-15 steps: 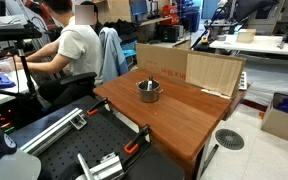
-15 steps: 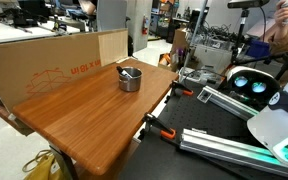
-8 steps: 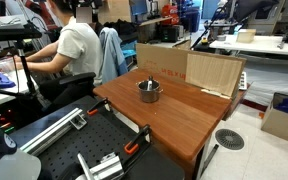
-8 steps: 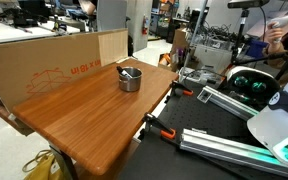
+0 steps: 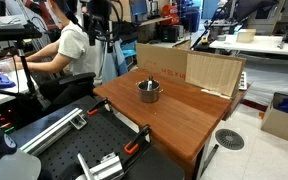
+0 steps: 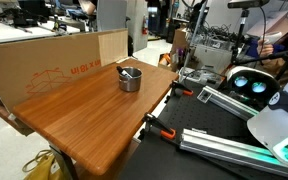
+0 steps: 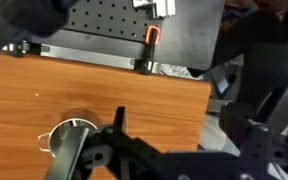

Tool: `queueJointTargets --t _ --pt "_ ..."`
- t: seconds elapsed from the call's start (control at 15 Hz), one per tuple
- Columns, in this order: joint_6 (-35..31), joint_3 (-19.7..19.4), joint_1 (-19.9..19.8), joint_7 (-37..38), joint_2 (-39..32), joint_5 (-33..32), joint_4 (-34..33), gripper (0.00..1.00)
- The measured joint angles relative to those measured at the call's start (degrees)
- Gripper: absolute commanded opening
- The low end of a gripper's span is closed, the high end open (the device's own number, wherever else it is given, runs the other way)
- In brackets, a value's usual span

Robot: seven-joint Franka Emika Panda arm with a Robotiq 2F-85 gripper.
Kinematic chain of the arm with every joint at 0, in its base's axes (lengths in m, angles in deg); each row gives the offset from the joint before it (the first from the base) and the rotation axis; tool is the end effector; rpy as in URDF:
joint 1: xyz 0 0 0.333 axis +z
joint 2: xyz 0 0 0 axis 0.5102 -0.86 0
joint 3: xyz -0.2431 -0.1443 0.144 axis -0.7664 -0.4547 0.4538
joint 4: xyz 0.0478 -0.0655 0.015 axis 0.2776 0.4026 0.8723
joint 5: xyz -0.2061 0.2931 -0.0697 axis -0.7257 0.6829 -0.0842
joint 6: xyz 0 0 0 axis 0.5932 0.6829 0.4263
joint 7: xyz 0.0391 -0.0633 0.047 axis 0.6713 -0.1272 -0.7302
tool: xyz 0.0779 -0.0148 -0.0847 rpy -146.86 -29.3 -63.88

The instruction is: Remove the marker from the pot and put it on the table

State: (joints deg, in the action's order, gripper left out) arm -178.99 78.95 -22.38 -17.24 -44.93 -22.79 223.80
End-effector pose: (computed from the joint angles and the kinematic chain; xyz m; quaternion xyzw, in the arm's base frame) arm 0.3772 0.0729 0.3822 -0.9867 -0.1155 0.0660 0.0934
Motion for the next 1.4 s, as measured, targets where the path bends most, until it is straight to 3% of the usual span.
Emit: queueJointTargets --t 0.4,0.6,1.0,1.4 --pt "-1.26 -1.45 -1.05 -10.42 -5.50 -0.64 -0.64 1.00" --pt "-1.26 -1.45 -1.27 -14.14 -8.20 -4.26 -2.13 1.00" --pt "-5.78 -1.09 -1.39 -15.05 -12.96 -13.59 -5.78 1.00" --pt "-11.74 -0.94 -1.50 -15.90 -18.06 -15.96 -7.99 1.00"
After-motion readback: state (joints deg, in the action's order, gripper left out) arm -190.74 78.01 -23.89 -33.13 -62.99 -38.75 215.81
